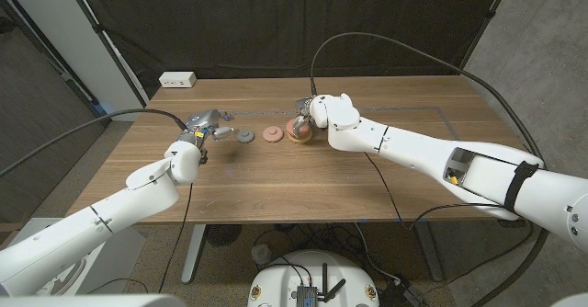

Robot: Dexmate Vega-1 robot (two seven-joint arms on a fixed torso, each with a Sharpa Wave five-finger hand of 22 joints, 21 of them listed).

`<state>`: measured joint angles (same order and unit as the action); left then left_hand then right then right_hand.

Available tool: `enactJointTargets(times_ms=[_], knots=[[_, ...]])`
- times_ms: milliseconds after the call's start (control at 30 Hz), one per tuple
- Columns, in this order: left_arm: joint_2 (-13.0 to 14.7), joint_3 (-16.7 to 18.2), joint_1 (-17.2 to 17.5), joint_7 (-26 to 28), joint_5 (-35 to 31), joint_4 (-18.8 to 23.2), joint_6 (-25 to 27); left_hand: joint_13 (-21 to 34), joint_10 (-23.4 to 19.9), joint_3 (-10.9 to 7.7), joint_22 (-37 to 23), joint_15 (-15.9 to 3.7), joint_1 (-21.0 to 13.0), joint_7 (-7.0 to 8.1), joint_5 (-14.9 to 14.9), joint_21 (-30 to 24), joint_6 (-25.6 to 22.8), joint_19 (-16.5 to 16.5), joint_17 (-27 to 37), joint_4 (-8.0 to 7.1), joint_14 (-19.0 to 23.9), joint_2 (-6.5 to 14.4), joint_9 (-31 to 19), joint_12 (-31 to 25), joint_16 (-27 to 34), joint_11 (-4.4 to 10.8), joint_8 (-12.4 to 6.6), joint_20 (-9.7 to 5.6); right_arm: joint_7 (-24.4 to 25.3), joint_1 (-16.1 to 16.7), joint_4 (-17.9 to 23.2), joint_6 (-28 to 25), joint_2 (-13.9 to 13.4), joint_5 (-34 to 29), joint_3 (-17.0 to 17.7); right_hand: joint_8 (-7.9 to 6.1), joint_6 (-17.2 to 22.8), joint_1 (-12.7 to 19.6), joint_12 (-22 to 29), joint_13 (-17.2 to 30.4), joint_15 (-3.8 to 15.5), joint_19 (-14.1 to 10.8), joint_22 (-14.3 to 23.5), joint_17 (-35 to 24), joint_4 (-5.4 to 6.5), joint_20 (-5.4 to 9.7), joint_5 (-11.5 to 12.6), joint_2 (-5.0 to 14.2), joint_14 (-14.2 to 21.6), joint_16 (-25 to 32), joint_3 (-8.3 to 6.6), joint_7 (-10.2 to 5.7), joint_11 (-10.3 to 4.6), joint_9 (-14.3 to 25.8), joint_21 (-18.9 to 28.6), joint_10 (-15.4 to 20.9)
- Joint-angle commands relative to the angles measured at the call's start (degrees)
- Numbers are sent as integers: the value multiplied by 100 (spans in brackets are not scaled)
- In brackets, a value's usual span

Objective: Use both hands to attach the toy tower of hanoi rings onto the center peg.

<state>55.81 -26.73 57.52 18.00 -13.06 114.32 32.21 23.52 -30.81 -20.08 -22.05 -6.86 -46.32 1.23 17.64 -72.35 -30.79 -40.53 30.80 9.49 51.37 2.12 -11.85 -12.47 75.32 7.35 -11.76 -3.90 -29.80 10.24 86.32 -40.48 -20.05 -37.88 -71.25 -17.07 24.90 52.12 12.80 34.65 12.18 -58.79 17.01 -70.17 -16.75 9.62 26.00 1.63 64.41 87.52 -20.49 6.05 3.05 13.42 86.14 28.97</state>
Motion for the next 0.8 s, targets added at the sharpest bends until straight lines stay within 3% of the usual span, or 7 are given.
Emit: enactJointTargets(times_ms=[33, 800], knots=[[-20, -23, -23, -24, -5, -2, 41, 26, -24, -29, 12, -571, -28, 9, 22, -37, -19, 6, 5, -1, -38, -2, -24, 32, 22, 14, 23, -539, 97, -22, -140, 6, 24, 52, -94, -34, 1073, -31, 8, 602, 39, -57, 15, -22, 737, 307, 120, 203, 45, 2, -771, -992, -1119, 54, 45, 1192], [-47, -2, 20, 30, 57, -3, 53, 26, -27, -41, 86, -570, -27, 11, 30, -123, -20, 44, -4, -3, -42, 6, -24, 37, 36, 13, 24, -537, 152, -121, -467, 41, 170, 181, -199, -16, 1107, -74, -13, 634, 41, -51, -11, -7, 741, 307, 127, 197, 37, -37, -858, -995, -1123, 65, 52, 1246]])
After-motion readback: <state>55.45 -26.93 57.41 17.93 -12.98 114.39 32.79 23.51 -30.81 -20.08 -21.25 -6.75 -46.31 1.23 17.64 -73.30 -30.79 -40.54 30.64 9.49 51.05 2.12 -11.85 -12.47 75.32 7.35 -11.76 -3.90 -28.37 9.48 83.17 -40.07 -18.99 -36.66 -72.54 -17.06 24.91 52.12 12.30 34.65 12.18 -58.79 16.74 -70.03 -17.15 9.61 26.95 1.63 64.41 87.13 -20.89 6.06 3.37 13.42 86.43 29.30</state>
